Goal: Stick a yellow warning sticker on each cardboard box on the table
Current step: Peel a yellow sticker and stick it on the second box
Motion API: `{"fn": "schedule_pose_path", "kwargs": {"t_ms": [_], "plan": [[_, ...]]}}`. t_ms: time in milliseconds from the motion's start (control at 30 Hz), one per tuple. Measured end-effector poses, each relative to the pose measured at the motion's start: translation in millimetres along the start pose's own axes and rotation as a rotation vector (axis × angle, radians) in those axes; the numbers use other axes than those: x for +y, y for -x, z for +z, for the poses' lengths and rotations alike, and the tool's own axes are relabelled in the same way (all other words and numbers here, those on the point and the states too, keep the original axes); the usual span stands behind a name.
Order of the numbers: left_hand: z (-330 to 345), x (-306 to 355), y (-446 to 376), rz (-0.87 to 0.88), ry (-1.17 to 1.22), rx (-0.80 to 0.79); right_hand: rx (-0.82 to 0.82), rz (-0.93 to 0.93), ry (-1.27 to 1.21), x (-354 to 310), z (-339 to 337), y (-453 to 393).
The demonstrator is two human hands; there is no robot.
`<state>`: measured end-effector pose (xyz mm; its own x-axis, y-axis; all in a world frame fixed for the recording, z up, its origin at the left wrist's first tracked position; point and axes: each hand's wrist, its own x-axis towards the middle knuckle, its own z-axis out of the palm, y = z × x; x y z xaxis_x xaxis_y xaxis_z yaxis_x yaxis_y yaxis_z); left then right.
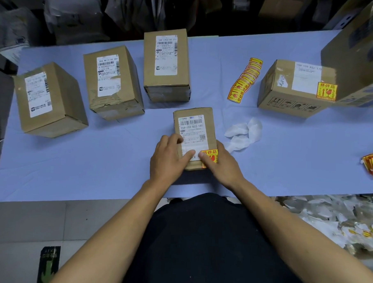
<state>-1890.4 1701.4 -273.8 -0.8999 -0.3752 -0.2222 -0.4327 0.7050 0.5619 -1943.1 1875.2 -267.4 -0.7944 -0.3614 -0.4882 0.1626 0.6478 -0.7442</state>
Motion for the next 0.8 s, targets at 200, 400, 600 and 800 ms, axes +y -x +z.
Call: {"fn": "schedule_pose_path", "kwargs": {"t_ms": [200, 400, 600, 800], "plan": [[2.8, -8.0, -7.0, -0.239, 0.433, -0.007, -0.131, 0.054, -0.076, 23.1, -15.3, 4.0], [13.0, 7.8, -25.2, -0.488, 0.832, -0.066, -0.053, 0.186, -0.322, -3.8, -12.7, -31.8], [25.8, 18.6, -24.0, -0.408, 0.815, -0.078, -0.031, 0.061, -0.295, -9.4, 2.3, -35.0], [23.7, 44.8, -47.6, -0.391, 0.917, -0.104, 0.096, 0.086, -0.336, -16.5, -17.5, -44.1]]}}
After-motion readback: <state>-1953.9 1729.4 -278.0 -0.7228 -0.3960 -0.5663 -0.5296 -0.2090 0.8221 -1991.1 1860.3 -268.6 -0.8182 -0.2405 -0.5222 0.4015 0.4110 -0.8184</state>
